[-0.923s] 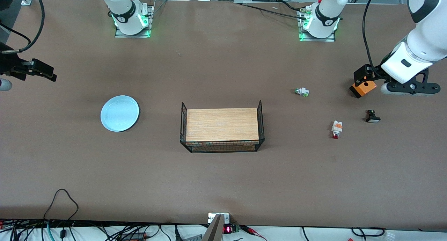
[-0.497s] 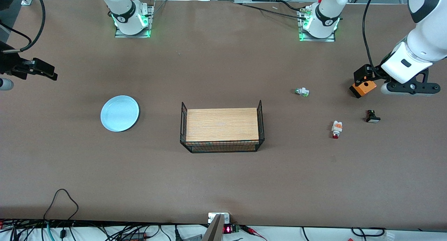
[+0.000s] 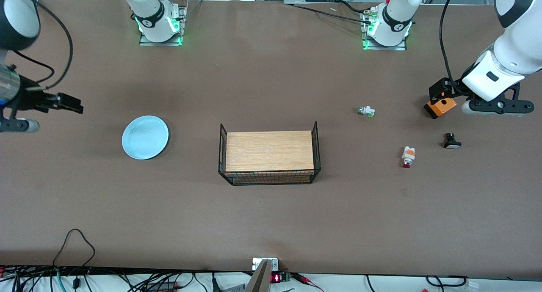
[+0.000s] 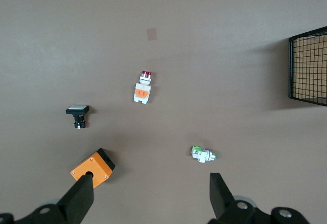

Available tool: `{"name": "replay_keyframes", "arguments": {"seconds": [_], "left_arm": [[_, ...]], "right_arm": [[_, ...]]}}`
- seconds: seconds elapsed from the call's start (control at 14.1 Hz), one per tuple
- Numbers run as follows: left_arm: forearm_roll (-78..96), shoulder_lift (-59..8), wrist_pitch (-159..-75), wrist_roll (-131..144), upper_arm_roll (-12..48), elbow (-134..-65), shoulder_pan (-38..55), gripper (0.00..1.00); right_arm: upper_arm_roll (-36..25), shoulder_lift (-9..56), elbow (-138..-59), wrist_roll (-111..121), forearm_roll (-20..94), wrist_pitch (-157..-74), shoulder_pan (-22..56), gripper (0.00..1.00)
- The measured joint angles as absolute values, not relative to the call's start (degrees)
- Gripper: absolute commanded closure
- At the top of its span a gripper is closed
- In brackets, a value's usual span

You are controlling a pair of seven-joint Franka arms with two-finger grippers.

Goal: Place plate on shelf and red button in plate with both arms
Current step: 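Move the right gripper toward the light blue plate, then grasp the rim of the light blue plate with the right gripper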

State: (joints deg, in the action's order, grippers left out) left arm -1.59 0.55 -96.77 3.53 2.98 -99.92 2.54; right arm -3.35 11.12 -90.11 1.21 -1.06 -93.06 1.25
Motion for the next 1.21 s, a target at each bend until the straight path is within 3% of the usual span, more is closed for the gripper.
{"name": "replay_keyframes", "arguments": {"seconds": [0.64,0.99,1.21], "left_arm": [[-1.59,0.55,-96.74,3.53,2.98,-99.9,2.54,0.0],[-1.59,0.55,-96.74,3.53,2.97,-99.9,2.54,0.0],[-1.59,0.55,-96.73,3.53,2.97,-99.9,2.54,0.0]], "right_arm": [[-3.47,24.3,-93.95,1.2,-4.92,-105.64,1.24,0.0],[-3.75,24.38,-110.11,1.26,-6.25,-125.77,-1.01,0.0],[-3.76,24.22,-116.83,1.52,-6.27,-132.85,-2.25,0.03]]}}
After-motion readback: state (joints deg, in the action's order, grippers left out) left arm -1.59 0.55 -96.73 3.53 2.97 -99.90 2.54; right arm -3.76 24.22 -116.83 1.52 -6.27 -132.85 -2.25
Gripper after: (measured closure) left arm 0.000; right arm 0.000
